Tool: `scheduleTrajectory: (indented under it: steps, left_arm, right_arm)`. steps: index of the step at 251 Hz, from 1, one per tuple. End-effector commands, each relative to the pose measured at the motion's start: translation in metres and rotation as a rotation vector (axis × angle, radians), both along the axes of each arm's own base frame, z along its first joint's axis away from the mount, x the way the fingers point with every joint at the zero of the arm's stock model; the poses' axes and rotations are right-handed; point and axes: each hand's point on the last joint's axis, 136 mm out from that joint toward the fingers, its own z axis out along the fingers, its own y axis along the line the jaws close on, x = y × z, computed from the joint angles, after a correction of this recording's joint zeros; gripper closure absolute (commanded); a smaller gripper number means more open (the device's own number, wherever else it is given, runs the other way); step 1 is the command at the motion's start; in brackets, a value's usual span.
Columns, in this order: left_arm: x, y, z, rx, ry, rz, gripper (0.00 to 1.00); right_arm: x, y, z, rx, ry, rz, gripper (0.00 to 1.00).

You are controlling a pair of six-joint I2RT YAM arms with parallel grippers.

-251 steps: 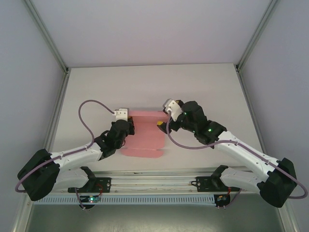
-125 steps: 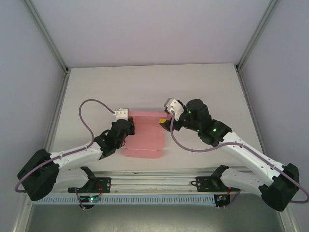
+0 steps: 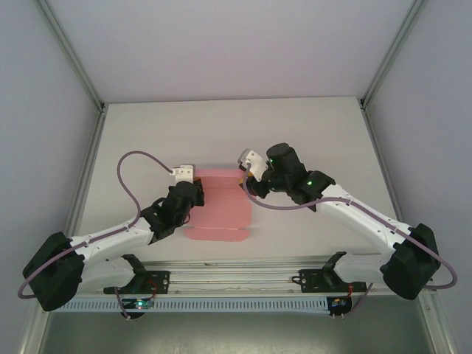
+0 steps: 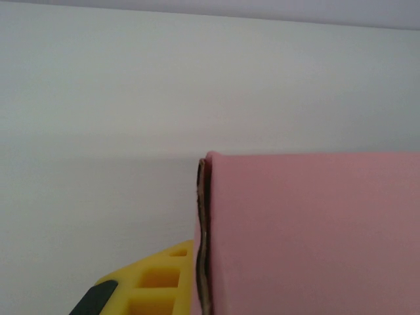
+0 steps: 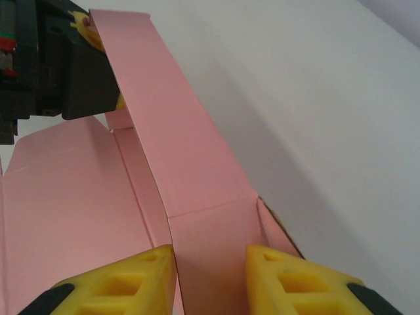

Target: Assemble paper box

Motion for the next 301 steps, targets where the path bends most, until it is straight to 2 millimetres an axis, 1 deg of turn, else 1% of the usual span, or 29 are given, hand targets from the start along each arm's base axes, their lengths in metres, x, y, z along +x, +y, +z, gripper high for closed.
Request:
scheduleTrajectory:
  steps: [1,14,20,55,73,90,107,129,138,172,205,216,259,298,300,301]
  left_arm:
    - [0.003,0.0,0.018,-0.054,-0.025,0.019,1.0]
    - [0.003,-0.001,0.019,-0.065,-0.028,0.018,1.0]
    - [0.003,0.0,0.02,-0.067,-0.027,0.021,1.0]
    - [0.004,-0.002,0.02,-0.087,-0.027,0.022,1.0]
    - [0.004,-0.004,0.021,-0.101,-0.025,0.023,1.0]
    - [0.006,-0.002,0.021,-0.141,-0.02,0.057,1.0]
    - [0.007,-0.002,0.022,-0.19,-0.019,0.083,1.0]
    - [0.01,0.004,0.021,-0.257,-0.02,0.16,1.0]
    - [0.012,0.005,0.02,-0.277,-0.02,0.184,1.0]
    - [0.017,-0.003,0.021,-0.302,-0.001,0.186,1.0]
    - [0.018,-0.006,0.022,-0.325,-0.004,0.194,1.0]
    - [0.018,-0.006,0.023,-0.334,-0.008,0.195,1.0]
    - [0.017,-0.008,0.028,-0.361,-0.019,0.193,1.0]
    - [0.017,-0.009,0.03,-0.38,-0.027,0.194,1.0]
    - [0.017,-0.009,0.031,-0.38,-0.029,0.194,1.0]
    - [0.017,-0.009,0.031,-0.38,-0.028,0.194,1.0]
  right_arm:
    - [-0.004,0.007,0.002,0.041,0.051,0.016,0.7]
    - [-0.004,0.01,0.001,0.049,0.057,0.015,0.77]
    - [-0.003,0.011,0.002,0.056,0.059,0.012,0.79]
    - [-0.004,0.021,0.007,0.12,0.064,0.016,0.8]
    - [-0.002,0.025,0.007,0.14,0.058,0.002,0.82]
    - [0.008,0.025,0.008,0.159,0.046,-0.083,0.85]
    - [0.022,0.022,0.011,0.2,0.033,-0.214,0.9]
    - [0.031,0.022,0.019,0.302,0.0,-0.358,0.9]
    - [0.031,0.023,0.023,0.344,-0.019,-0.39,0.9]
    - [0.029,0.034,0.039,0.519,-0.029,-0.445,0.93]
    - [0.024,0.052,0.042,0.611,0.0,-0.435,0.96]
    - [0.024,0.055,0.041,0.643,0.014,-0.451,0.96]
    - [0.029,0.052,0.041,0.839,0.091,-0.538,0.95]
    - [0.028,0.052,0.039,0.95,0.14,-0.565,0.95]
    - [0.029,0.053,0.043,0.963,0.14,-0.565,0.95]
    - [0.028,0.052,0.041,0.96,0.142,-0.568,0.95]
